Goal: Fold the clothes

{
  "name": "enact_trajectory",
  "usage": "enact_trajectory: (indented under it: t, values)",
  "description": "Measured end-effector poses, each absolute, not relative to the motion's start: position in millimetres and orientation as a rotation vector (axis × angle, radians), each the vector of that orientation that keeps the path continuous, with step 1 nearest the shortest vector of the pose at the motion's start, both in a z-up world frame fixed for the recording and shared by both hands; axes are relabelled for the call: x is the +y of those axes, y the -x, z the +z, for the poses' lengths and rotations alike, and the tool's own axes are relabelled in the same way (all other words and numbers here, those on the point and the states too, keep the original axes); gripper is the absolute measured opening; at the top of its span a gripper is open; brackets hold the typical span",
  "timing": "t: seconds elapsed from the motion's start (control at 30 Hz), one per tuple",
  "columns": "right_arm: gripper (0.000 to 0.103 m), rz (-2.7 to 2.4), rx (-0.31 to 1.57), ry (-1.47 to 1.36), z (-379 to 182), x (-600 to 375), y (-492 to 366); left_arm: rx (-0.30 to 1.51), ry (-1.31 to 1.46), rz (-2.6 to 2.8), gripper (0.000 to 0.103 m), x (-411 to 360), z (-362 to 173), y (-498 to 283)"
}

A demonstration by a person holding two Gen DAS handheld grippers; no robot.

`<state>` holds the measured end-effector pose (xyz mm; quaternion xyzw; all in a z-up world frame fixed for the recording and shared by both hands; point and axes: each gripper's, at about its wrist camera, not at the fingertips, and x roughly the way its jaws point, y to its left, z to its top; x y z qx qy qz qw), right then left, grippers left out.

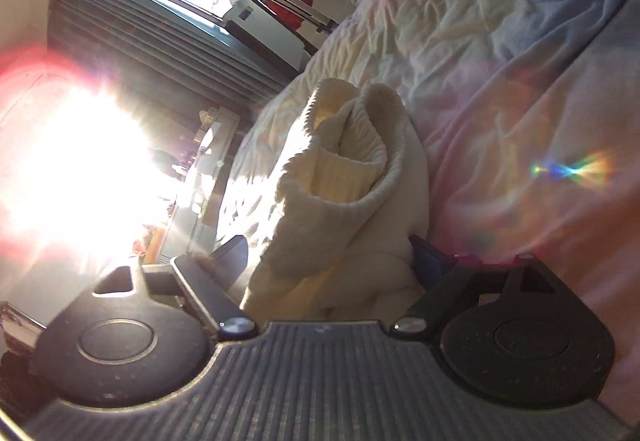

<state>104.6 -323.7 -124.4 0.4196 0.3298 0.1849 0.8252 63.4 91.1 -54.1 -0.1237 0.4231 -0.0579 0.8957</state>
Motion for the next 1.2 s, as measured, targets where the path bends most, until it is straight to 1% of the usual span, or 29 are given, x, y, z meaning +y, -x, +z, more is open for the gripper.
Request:
enact_trajectory:
  t: [0.07, 0.1, 0.17, 0.2, 0.27, 0.3, 0.33, 0.37, 0.4, 0.43, 0.47, 0.53, 0.57, 0.67, 0.8, 1.0, 1.2]
  values:
    - [0.087, 0.372, 0.725, -0.871, -130, -321, -107, 0.883, 0.258, -0.113, 0.099, 91, -57, -65]
    - [0.085, 0.362, 0.737, -0.861, -132, -320, -109, 0.882, 0.265, -0.111, 0.098, 91, -58, -66]
    - [0.081, 0.341, 0.761, -0.839, -137, -317, -112, 0.874, 0.268, -0.104, 0.091, 91, -59, -66]
    - [0.076, 0.33, 0.773, -0.829, -140, -316, -113, 0.869, 0.269, -0.1, 0.088, 91, -60, -66]
    - [0.069, 0.312, 0.791, -0.809, -143, -313, -115, 0.859, 0.278, -0.09, 0.078, 91, -59, -65]
    - [0.064, 0.311, 0.783, -0.806, -141, -313, -113, 0.852, 0.283, -0.09, 0.074, 91, -58, -63]
    - [0.059, 0.315, 0.772, -0.811, -137, -314, -109, 0.844, 0.288, -0.092, 0.068, 91, -56, -62]
    - [0.057, 0.318, 0.76, -0.817, -133, -315, -105, 0.836, 0.292, -0.094, 0.062, 91, -55, -60]
    - [0.052, 0.322, 0.749, -0.823, -128, -315, -101, 0.829, 0.297, -0.101, 0.058, 91, -53, -58]
    - [0.048, 0.325, 0.738, -0.829, -124, -316, -98, 0.82, 0.308, -0.108, 0.052, 92, -51, -55]
    - [0.046, 0.329, 0.726, -0.835, -120, -317, -94, 0.809, 0.318, -0.117, 0.046, 93, -48, -53]
    - [0.04, 0.336, 0.703, -0.846, -112, -318, -86, 0.775, 0.327, -0.143, 0.039, 92, -39, -45]
    - [0.039, 0.339, 0.692, -0.852, -108, -319, -82, 0.752, 0.32, -0.159, 0.036, 91, -33, -41]
    - [0.037, 0.35, 0.654, -0.869, -95, -322, -70, 0.716, 0.338, -0.194, 0.032, 85, -15, -29]
    - [0.036, 0.334, 0.583, -0.9, -72, -342, -42, 0.674, 0.354, -0.244, 0.029, 64, 13, -7]
    - [0.036, 0.253, 0.449, -0.906, -32, -408, 26, 0.6, 0.299, -0.388, 0.028, -18, 52, 31]
    - [0.036, 0.141, 0.282, -0.919, -6, -500, 104, 0.553, 0.232, -0.587, 0.028, -135, 76, 50]
